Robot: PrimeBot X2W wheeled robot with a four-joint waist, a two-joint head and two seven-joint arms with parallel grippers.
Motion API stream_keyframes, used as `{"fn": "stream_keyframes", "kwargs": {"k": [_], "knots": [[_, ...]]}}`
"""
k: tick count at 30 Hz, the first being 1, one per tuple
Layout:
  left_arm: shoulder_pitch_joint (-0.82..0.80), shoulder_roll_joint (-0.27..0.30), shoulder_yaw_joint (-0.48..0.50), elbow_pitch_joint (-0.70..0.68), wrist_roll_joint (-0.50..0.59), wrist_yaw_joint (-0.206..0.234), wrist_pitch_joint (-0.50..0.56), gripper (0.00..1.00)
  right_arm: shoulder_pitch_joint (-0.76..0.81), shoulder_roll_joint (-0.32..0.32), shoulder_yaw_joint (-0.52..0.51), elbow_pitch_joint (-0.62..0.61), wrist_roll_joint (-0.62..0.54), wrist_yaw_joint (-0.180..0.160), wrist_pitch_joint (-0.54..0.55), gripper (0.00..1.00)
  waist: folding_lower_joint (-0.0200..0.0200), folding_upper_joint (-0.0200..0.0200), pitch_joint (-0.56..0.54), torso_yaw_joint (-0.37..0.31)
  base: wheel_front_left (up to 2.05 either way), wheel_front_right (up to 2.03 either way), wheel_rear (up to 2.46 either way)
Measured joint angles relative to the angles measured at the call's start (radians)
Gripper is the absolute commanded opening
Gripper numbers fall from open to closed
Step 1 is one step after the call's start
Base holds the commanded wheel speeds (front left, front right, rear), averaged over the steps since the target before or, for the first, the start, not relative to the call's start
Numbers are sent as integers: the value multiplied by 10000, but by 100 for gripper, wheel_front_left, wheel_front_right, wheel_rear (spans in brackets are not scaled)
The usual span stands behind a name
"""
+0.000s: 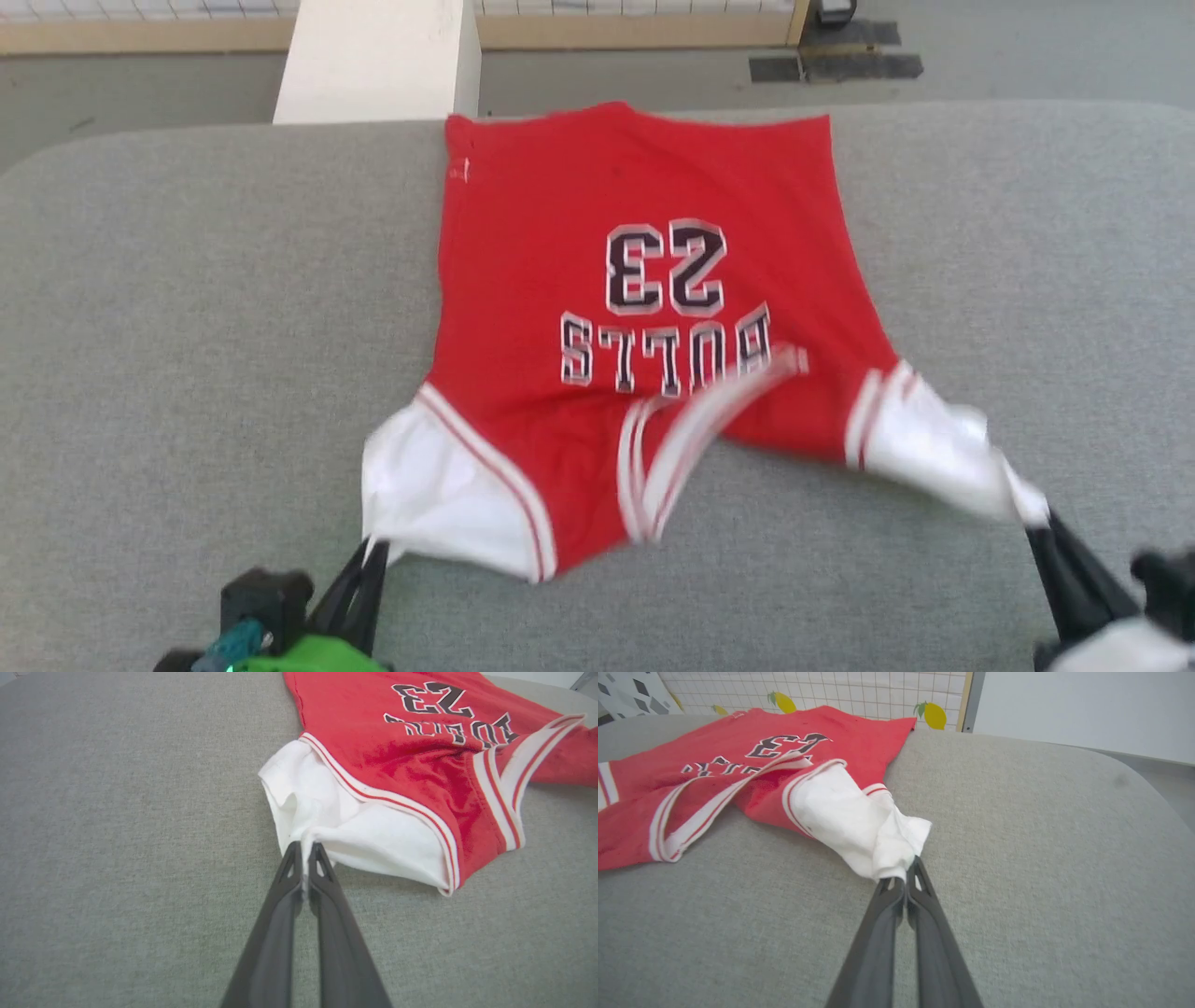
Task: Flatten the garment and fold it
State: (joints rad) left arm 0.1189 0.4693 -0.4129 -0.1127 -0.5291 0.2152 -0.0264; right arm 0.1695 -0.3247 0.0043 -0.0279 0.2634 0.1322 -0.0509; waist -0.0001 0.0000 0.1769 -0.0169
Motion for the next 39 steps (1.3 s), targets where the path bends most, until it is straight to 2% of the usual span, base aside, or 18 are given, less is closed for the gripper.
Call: {"fn": "stream_keyframes", "kwargs": {"k": [6,13,20,21,22,23,28,31,34,39], "knots": [[820,48,75,244,-472,17,165,0,1195,642,-612,468,-217,0,81,0,0,0,-198,-26,0,0,0],[1903,401,537,115,-1070,244,405,0,2042,825,-895,433,-130,0,422,0,0,0,-259,10,0,0,0],[1889,487,779,-608,-1233,249,249,0,1965,905,-729,320,-84,0,527,0,0,0,-317,118,0,0,0],[1872,491,769,-698,-1233,247,251,0,1908,899,-675,316,-58,0,614,33,1,0,-325,129,0,0,0],[1862,491,759,-821,-1233,247,253,0,1814,894,-635,305,-19,0,692,96,0,0,-333,142,0,0,0],[1841,493,734,-949,-1231,247,291,0,1697,890,-633,278,40,0,796,100,0,0,-335,156,0,0,0],[1570,483,579,-1630,-1158,297,474,0,979,640,-642,-495,1028,0,2201,100,0,0,-186,269,0,0,0],[1323,472,508,-2017,-1034,414,531,0,-84,244,-1037,-1262,1659,0,3179,100,0,0,40,349,0,0,0],[998,462,441,-2314,-731,456,577,0,-1909,-376,-1597,-1787,1756,0,4242,100,1,0,396,452,0,0,0],[348,407,316,-2652,-428,500,604,0,-5180,-679,-1956,-1710,1569,0,5912,100,1,0,1117,657,0,0,0]]}}
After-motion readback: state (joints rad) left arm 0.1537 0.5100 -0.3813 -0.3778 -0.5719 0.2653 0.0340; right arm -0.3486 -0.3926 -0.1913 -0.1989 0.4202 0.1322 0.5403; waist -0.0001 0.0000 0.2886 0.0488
